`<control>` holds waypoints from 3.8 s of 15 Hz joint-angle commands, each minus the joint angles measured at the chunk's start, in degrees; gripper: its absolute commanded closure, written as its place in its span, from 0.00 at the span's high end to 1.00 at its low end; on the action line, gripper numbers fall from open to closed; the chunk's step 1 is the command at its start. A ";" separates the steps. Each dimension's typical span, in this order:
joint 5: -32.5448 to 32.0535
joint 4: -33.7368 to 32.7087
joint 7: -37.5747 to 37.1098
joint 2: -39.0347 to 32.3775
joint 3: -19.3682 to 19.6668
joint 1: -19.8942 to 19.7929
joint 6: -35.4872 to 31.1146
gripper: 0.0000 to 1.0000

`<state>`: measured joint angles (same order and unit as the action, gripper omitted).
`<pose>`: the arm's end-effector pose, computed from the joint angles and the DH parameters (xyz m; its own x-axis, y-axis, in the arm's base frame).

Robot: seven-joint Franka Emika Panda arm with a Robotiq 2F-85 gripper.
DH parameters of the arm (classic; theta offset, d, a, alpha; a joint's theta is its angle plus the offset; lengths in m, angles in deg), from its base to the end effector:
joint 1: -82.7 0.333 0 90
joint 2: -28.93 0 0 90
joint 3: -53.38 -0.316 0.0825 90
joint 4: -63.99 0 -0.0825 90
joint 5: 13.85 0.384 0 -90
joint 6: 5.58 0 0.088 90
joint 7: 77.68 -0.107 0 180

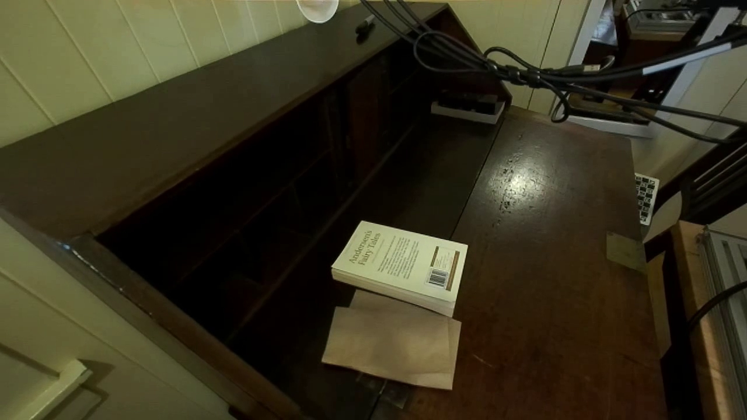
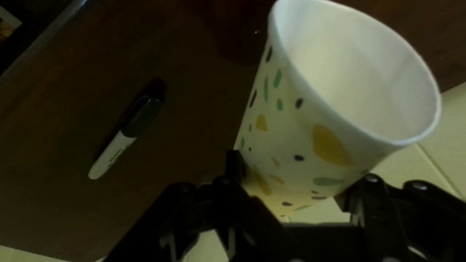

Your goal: Take the marker out of the coffee cup then place the coffee cup upside down.

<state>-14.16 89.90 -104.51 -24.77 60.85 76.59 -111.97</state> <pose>0.7830 -0.1230 0.5502 0.7070 -0.5434 0.4526 -0.5626 -0.8200 -0.1056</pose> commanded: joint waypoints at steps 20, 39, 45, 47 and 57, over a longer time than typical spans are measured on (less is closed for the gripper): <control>8.84 0.92 -7.94 7.21 -7.06 -3.02 12.08 0.61; 7.08 -0.47 -5.06 3.59 -5.92 -2.79 19.77 1.00; 7.60 -0.02 -3.85 4.57 -6.28 -3.10 18.70 1.00; 7.93 0.02 -3.17 5.15 -6.53 -3.32 18.68 1.00; 11.18 0.82 3.19 9.40 -9.06 -6.17 20.28 1.00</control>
<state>-6.05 89.91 -104.15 -17.28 53.66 72.34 -93.12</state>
